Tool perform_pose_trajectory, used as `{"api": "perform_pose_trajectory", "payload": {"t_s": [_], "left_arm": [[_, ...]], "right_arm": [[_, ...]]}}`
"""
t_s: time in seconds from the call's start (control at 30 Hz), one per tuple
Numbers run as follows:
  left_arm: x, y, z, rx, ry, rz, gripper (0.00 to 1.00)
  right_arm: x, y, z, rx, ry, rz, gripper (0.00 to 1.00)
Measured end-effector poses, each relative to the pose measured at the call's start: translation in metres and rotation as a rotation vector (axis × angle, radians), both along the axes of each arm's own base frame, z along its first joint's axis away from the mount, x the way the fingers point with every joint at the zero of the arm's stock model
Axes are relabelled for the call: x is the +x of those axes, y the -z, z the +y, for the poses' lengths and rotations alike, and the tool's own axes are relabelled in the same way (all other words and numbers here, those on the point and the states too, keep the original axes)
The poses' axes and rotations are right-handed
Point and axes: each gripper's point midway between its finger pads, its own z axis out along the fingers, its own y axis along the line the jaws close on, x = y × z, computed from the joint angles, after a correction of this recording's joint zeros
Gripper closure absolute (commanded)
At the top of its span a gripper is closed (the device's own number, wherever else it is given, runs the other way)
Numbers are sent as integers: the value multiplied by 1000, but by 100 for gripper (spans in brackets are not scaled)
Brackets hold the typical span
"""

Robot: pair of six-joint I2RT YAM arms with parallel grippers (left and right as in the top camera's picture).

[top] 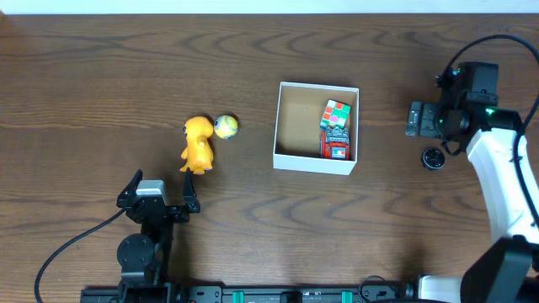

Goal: Pack container

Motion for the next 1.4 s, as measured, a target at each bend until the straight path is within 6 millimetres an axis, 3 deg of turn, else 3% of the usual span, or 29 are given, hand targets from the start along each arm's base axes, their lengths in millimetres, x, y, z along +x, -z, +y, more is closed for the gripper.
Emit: {"api": "perform_pose_trajectory", "payload": {"t_s": [0.67, 1.13, 1.4], "left_arm": [[0, 0, 0, 0, 0, 0, 2], [0, 0, 0, 0, 0, 0, 2], [0, 0, 0, 0, 0, 0, 2]], "right_arm": [[-10, 84, -1, 77, 18, 239, 5], [-17, 89, 0, 84, 22, 276, 7], [-4, 91, -2, 74, 21, 215, 5]]}}
